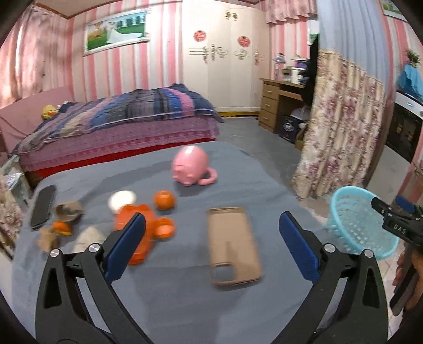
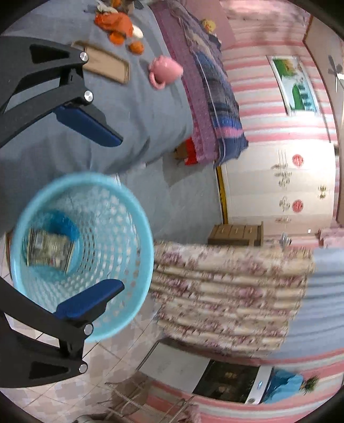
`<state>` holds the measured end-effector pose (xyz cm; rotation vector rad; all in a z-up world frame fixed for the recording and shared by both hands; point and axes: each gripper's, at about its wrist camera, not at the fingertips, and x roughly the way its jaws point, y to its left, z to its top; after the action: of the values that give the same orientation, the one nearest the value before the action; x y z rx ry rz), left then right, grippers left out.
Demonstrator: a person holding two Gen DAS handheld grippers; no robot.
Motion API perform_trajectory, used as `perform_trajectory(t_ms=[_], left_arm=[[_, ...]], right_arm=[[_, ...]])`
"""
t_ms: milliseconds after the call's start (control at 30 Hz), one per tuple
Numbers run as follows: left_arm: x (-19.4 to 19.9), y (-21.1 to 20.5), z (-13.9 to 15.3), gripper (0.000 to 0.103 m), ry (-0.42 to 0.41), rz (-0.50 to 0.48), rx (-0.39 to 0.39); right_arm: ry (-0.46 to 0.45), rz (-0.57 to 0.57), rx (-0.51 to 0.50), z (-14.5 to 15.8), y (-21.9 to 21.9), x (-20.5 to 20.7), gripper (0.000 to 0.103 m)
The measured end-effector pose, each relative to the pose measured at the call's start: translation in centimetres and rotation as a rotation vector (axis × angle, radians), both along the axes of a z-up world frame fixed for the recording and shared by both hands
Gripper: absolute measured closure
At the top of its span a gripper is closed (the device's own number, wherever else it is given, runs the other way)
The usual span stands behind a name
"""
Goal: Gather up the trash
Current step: 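Move both tools back over the table toward the mask and orange bag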
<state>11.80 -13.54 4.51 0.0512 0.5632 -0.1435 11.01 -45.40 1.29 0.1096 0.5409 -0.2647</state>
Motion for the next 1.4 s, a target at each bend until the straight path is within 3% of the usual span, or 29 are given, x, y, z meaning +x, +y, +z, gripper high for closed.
perform_trajectory(t_ms=[367, 533, 700, 1100, 1400], left_arm=[[1.4, 10.7, -2.3, 0.006, 0.047, 0.123, -0.022], [2.4, 13.7, -3.4, 0.006, 0.077, 0.157, -0.065], [3.1, 15.6, -3.7, 0.006, 0.056, 0.197, -0.026], [4.4, 21.0, -5.6, 0.006, 0.112, 0.253, -0.041], [4.7, 21.7, -6.1, 0.006, 0.093, 0.294, -0.013]], right_arm=[[-0.003, 0.176, -0.038, 0.0, 12.1, 2.2, 0.005], [0.018, 0.231, -0.056, -0.3, 15.5, 3.5, 0.005], [0.023, 0.267, -0.063, -0.1, 18.6, 5.0, 0.005], [0.019, 0.281, -0.056, 0.6, 24.2, 8.8, 0.005], [0.053, 0.308, -0.085, -1.7, 25.5, 11.1, 0.005]])
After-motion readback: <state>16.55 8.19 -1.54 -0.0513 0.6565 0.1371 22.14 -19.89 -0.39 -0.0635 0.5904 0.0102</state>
